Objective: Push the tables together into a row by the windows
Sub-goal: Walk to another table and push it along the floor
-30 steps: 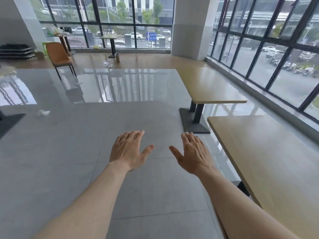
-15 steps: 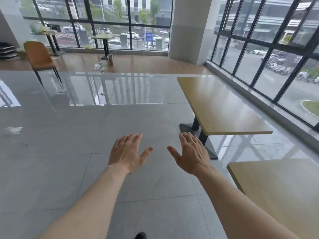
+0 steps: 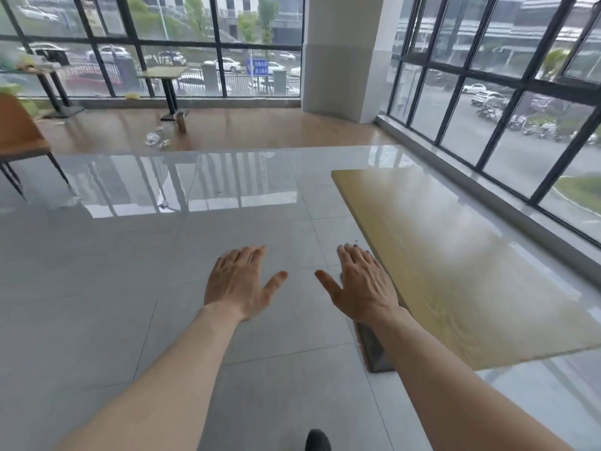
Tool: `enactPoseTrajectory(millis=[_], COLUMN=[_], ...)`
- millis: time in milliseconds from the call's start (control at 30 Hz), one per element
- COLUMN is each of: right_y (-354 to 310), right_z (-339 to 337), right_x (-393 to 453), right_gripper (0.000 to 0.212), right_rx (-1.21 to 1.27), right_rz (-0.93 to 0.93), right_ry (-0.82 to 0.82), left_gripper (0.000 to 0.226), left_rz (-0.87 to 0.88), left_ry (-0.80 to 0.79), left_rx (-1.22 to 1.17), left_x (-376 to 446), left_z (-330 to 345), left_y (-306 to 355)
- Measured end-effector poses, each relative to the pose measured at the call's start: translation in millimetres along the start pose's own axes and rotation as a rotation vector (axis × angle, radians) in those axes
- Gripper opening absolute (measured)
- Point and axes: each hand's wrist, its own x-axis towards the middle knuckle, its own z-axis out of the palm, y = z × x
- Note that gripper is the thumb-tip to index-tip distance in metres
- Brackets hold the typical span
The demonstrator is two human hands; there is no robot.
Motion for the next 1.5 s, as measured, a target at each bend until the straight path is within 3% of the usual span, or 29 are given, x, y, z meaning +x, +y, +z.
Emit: enactPoseTrajectory(millis=[567, 967, 1200, 1500], right_y=[100.0, 151.8, 237.7, 429.3], right_z=[48.6, 111.5, 125.8, 144.4], right_x=[524.4, 878.0, 1020.3, 1172.7], right_gripper=[0.086, 0.088, 0.082, 0.087], right_rx=[0.021, 0.026, 0.039, 0.102], right_rz=[-0.005, 0.154, 0.312, 0.623], right_ry=[-0.007, -0.054, 0.0, 0.068], left_gripper=[0.078, 0.08, 0.078, 0.077], left_rz=[0.013, 0.113, 0.296, 0.573], left_ry=[-0.016, -0.081, -0.105, -0.197], left_rx=[-0.003, -0.017, -0.021, 0.005], left_x=[532.4, 919.1, 1121.1, 1372.0], left_z=[45.9, 87.3, 120.7, 191.0], left_y=[-51.9, -122.9, -80.0, 67.3])
